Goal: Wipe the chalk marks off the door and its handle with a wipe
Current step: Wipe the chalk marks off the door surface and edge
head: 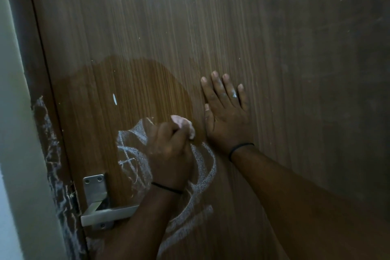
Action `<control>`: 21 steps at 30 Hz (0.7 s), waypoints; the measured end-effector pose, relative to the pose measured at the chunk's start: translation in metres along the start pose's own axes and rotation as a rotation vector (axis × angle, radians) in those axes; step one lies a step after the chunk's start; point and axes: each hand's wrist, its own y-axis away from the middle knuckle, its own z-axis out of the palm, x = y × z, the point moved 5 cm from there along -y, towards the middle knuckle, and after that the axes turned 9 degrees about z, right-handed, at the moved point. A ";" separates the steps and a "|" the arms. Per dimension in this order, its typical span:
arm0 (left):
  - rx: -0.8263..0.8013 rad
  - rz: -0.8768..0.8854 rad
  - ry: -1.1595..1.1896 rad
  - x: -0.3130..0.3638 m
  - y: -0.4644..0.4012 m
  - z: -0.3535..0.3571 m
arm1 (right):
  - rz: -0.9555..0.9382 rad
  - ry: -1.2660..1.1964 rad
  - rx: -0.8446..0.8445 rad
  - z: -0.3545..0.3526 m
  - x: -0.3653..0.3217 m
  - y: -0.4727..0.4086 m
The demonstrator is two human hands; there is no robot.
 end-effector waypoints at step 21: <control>-0.213 0.282 0.041 0.050 0.060 0.023 | 0.014 -0.079 -0.022 -0.006 0.000 0.000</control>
